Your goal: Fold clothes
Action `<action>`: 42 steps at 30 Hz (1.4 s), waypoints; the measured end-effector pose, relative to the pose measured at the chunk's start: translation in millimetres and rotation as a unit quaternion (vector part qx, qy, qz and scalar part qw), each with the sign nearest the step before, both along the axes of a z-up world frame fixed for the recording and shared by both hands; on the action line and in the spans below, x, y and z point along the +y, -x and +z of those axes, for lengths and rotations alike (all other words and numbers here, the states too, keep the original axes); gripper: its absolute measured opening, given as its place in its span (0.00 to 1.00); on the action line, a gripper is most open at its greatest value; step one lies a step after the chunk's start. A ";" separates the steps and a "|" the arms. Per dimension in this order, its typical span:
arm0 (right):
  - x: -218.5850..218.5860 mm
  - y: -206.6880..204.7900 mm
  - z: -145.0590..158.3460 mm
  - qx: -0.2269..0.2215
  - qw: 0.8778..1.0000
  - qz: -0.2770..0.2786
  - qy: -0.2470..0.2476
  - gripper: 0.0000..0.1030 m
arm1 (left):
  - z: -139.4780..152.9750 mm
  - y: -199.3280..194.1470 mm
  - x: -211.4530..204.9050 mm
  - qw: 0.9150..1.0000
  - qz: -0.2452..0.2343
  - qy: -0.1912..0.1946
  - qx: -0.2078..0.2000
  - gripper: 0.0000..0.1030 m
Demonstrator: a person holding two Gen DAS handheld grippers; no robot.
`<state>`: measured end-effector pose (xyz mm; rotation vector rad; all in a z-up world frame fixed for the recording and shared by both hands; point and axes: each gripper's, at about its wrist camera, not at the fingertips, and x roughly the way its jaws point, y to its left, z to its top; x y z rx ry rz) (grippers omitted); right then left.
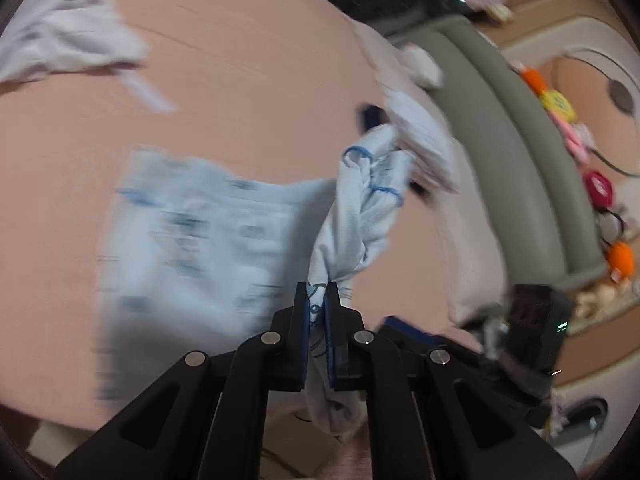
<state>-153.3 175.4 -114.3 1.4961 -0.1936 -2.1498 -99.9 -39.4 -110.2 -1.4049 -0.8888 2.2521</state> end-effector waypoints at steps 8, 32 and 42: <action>-38.6 -6.0 -36.2 -0.054 0.998 0.001 0.012 0.31 | -34.3 -10.5 -26.2 0.996 0.019 -0.076 -0.035 0.51; -63.0 -38.9 -9.2 0.005 0.996 0.084 -0.008 0.31 | -37.1 -25.1 -35.1 0.986 0.013 0.154 -0.066 0.10; -42.3 -23.4 2.6 -0.010 0.998 0.058 0.035 0.30 | 10.0 -48.5 -38.5 0.978 0.002 0.201 -0.052 0.21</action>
